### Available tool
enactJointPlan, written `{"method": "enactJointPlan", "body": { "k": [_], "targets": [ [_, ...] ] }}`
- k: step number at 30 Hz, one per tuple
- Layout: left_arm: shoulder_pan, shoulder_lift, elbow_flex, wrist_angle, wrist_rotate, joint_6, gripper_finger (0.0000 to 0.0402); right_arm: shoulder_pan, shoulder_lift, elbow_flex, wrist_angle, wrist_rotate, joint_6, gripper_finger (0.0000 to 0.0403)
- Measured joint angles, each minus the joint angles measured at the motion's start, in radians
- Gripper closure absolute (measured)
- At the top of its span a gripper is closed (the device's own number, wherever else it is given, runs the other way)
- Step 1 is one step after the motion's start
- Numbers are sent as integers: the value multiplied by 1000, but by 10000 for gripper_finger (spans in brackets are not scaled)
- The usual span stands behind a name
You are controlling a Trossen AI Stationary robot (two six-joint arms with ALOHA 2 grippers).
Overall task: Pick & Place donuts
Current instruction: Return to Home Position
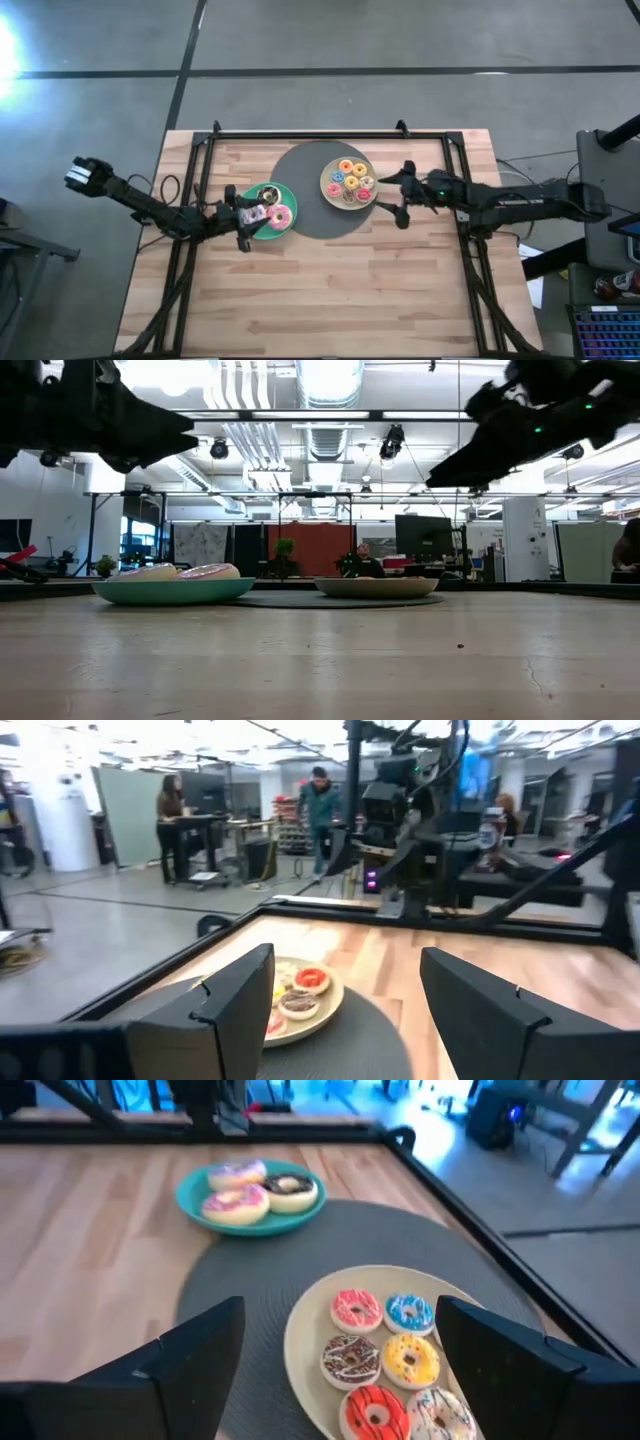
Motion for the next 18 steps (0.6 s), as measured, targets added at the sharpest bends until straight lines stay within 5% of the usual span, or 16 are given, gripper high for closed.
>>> {"method": "enactJointPlan", "body": {
  "k": [6, 18],
  "targets": [
    [86, 0, 25, -45, 145, -36, 174, 37, -184, -124, 95, -24, 12, 85],
    [115, -164, -50, -116, 149, -42, 174, 125, -409, -272, 183, -70, 13, 78]
  ]
}}
